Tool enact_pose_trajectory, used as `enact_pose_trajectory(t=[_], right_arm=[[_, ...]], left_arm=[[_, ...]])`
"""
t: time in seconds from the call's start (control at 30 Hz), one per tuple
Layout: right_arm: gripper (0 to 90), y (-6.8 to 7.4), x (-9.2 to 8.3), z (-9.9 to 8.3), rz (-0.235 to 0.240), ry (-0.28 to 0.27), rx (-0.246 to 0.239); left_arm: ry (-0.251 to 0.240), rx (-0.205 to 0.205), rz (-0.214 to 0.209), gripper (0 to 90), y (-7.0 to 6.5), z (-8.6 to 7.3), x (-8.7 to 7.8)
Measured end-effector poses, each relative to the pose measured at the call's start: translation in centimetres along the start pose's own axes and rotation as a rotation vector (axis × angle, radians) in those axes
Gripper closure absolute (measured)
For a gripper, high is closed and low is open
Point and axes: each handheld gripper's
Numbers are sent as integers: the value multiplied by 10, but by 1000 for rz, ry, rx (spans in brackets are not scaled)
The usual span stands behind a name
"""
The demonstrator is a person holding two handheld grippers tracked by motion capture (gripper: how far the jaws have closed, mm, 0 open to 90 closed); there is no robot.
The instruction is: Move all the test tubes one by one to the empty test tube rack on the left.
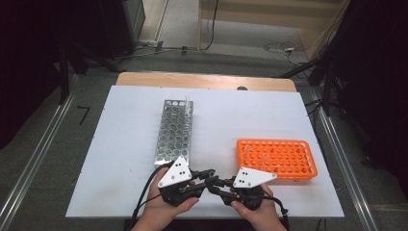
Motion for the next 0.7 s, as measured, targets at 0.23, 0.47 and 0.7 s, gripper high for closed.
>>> enact_pose_trajectory(t=[0.23, 0.47, 0.7], right_arm=[[723, -1, 0, 0, 6, -2, 4], [709, -2, -1, 0, 11, -4, 7], [421, -4, -2, 0, 33, -17, 1]], left_arm=[[2, 0, 2, 762, 1, 0, 0], [1, 3, 5, 762, 1, 0, 0], [-9, 1, 17, 763, 2, 0, -2]])
Point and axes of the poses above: each handheld gripper's, and its own axes: x roughly forward along the jaws, z roughly out of its top, y roughly to its left, and after that the axes turned 10 degrees about x, right-handed
